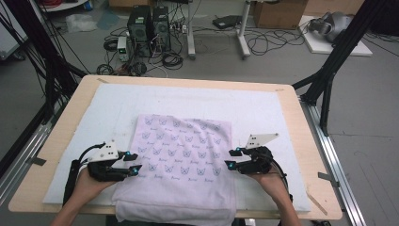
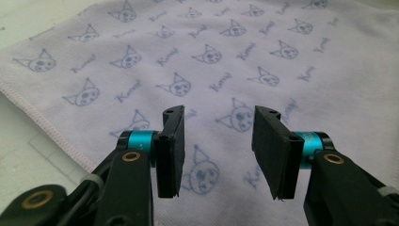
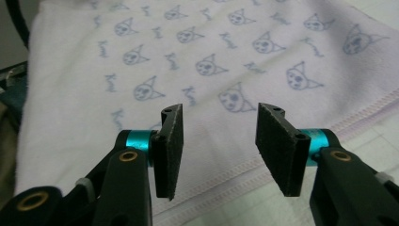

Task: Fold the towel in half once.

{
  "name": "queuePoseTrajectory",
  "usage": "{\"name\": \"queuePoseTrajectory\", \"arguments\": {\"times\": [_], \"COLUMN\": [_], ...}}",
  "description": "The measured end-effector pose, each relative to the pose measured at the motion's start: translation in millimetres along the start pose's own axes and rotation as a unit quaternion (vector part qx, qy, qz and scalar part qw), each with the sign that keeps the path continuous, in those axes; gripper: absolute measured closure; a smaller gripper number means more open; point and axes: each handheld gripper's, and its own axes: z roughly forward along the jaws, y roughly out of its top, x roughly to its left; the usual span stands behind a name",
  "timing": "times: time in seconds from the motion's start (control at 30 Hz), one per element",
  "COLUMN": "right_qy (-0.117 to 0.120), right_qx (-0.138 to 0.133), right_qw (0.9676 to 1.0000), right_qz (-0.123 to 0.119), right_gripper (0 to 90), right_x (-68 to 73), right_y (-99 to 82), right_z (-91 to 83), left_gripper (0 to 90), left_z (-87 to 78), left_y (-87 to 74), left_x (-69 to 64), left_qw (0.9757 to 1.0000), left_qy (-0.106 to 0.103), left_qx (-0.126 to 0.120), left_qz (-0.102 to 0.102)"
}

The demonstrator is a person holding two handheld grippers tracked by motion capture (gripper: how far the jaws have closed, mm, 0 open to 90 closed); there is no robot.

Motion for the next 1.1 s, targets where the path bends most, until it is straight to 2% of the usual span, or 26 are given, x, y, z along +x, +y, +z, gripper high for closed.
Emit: {"name": "queuePoseTrajectory", "arguments": {"times": [0.4,0.63,0.77,0.97,1.1], "right_qy": [-0.016,-0.015,-0.014,-0.018,-0.021], "right_qx": [-0.02,-0.021,-0.032,-0.032,-0.037], "right_qw": [0.9996,0.9996,0.9993,0.9992,0.9991], "right_qz": [-0.011,-0.013,-0.012,-0.015,-0.007], "right_gripper": [45.4,42.7,41.8,41.5,39.6], "right_x": [-5.0,-10.8,-15.7,-23.1,-27.6], "right_y": [8.6,17.4,23.7,31.1,33.7], "right_z": [8.7,10.8,10.2,9.7,8.6], "left_gripper": [49.0,45.0,45.0,44.9,45.1], "left_z": [7.3,7.9,8.1,10.7,11.9], "left_y": [2.5,5.4,10.1,21.2,29.2], "left_x": [20.0,25.4,29.5,38.0,41.3], "left_qw": [0.9997,0.9992,0.9992,0.9988,0.9989], "left_qy": [0.009,0.022,0.023,0.02,0.021], "left_qx": [-0.011,-0.014,-0.016,-0.026,-0.029], "left_qz": [-0.022,-0.03,-0.028,-0.035,-0.031]}}
